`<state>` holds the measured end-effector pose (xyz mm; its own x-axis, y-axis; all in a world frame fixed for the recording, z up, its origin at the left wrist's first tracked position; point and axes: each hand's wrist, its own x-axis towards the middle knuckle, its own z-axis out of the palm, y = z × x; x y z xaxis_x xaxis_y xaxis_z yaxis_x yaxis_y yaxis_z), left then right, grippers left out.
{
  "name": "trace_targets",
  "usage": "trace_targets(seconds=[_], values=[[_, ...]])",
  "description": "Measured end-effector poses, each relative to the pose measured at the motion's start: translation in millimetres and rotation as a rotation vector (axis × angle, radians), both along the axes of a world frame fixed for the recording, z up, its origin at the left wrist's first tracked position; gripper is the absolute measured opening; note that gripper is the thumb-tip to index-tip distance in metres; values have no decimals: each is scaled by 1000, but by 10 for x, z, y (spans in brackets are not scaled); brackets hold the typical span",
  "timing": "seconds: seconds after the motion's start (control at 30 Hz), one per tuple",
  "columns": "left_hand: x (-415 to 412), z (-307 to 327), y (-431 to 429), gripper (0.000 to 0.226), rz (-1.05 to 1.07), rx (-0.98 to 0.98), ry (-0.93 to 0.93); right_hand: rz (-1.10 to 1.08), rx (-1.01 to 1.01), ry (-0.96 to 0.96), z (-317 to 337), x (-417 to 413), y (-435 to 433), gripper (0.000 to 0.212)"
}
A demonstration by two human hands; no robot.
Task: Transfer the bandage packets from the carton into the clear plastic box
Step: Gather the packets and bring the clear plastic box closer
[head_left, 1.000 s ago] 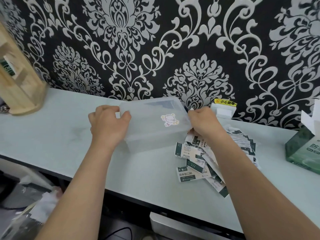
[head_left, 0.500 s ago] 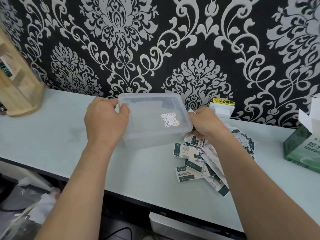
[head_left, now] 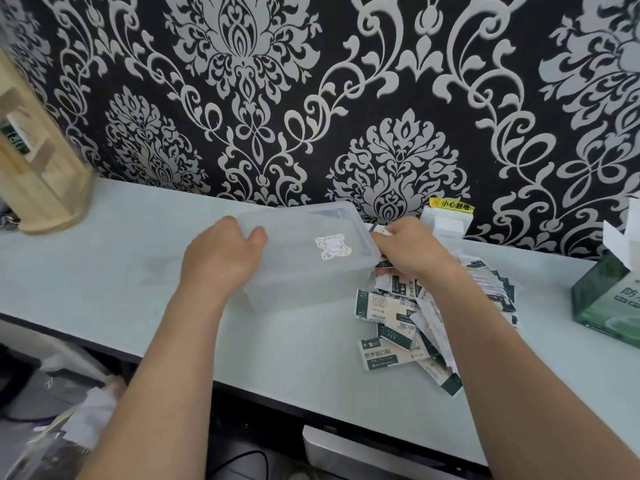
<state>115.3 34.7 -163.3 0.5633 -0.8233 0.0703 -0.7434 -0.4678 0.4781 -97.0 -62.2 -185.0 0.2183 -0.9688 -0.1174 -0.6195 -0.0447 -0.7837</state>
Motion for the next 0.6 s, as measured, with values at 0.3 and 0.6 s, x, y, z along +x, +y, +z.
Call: trace_targets(seconds=[0.3,0.6], values=[[-117,113,34,47,34,-191,127,-20,-70,60,-7,21,15,37],[-171,119,8,43,-13,-509,276,-3,-35,66,31,-59,21,35]])
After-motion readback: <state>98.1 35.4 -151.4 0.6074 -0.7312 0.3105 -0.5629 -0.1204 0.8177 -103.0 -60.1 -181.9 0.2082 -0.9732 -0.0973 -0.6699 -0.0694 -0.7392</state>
